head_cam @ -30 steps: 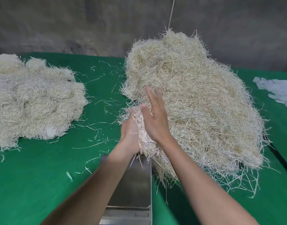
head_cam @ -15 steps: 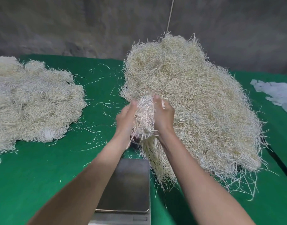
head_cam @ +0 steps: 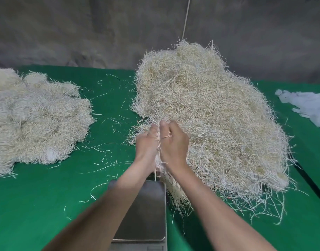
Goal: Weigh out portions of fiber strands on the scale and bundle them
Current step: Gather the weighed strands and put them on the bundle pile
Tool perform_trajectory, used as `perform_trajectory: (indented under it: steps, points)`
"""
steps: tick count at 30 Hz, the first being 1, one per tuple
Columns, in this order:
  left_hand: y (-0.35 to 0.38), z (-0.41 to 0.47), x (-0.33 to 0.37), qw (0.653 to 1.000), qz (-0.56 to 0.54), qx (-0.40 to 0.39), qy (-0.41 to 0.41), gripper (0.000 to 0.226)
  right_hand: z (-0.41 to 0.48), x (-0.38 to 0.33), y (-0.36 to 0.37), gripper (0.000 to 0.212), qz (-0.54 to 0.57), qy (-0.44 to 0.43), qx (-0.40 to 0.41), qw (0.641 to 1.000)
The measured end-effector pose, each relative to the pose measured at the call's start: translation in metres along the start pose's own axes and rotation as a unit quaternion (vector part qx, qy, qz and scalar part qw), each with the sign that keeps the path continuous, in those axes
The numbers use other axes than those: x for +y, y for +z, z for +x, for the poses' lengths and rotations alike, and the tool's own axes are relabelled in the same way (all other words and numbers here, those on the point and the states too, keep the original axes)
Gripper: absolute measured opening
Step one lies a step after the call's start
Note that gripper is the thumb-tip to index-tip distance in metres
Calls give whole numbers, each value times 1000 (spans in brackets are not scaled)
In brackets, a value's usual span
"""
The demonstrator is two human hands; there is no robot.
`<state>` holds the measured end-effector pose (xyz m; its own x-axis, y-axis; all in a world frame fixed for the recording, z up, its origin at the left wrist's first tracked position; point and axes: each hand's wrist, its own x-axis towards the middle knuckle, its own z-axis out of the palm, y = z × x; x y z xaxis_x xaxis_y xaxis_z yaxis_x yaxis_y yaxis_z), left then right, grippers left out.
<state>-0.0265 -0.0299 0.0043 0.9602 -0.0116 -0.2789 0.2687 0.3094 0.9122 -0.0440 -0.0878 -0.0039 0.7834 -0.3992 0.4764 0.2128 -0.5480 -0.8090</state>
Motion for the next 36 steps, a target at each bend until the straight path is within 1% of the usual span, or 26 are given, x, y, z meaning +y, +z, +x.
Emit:
perform_trajectory:
  steps: [2,4,6,7,9,11,13,16,17,19,21,22,23,24,25,26,27,28,29,30,31,32,33,34,35,36]
  points:
    - [-5,3,4,999,-24,20,22,25,-16,-7,7,38,-24,-16,-24,999]
    - [-1,-5,1,999,2,38,-2,16,-2,-1,0,47,7,20,-44,999]
    - [5,-12,-2,997,47,32,-43,20,16,4,-10,54,77,68,-18,995]
    - [6,-12,0,997,47,20,-50,28,16,4,-10,54,97,77,7,992]
    - [3,-5,8,1000,1,15,-4,29,-5,-6,1,48,58,49,38,996]
    - [-1,-1,7,998,-34,37,46,28,-21,-7,10,42,1,6,24,1000]
    - [-2,-4,-4,998,31,27,47,27,-15,4,3,35,21,49,-12,999]
    - [-8,-2,-10,991,118,4,62,22,-2,15,-17,7,2,126,-61,990]
    - [-12,1,-7,985,148,6,93,24,1,16,-23,8,10,137,-75,988]
    - [-17,4,-4,957,235,10,169,26,11,13,-34,38,98,160,-115,976]
    - [-12,4,-3,921,317,-10,227,17,18,6,-36,59,222,195,-191,936]
    - [-8,4,-5,910,330,-20,250,11,16,2,-32,65,235,191,-228,925]
    - [-3,1,-4,906,323,-22,271,9,9,-4,-26,65,202,170,-244,933]
    - [1,-1,-1,919,280,-7,278,13,3,-6,-20,60,149,150,-228,950]
    - [5,-4,5,937,218,15,271,20,-2,-6,-16,55,112,140,-182,967]
    - [5,-3,10,950,169,42,260,29,-2,-4,-14,52,102,154,-128,974]
    - [3,-3,13,951,168,61,252,38,1,-1,-16,52,118,197,-87,969]
    - [-1,-4,14,951,199,60,228,50,6,5,-20,52,146,245,-50,957]
    - [-6,-5,11,949,241,29,200,63,11,9,-23,52,172,286,-17,942]
    - [-9,-9,7,961,235,-23,142,77,19,12,-25,52,187,308,10,933]
    - [-8,-18,4,980,169,-89,55,85,24,12,-25,48,187,303,29,934]
    - [-3,-27,1,987,75,-142,-25,91,28,11,-24,39,171,271,44,946]
    - [2,-31,-3,988,16,-149,-48,92,27,10,-23,30,140,227,50,963]
    - [6,-29,-4,991,-4,-124,-41,88,20,11,-20,31,94,167,48,980]
    - [9,-20,-3,997,-16,-66,-22,74,7,14,-17,33,44,110,33,992]
    - [9,-11,1,999,-36,1,-1,54,-9,15,-12,32,0,57,13,998]
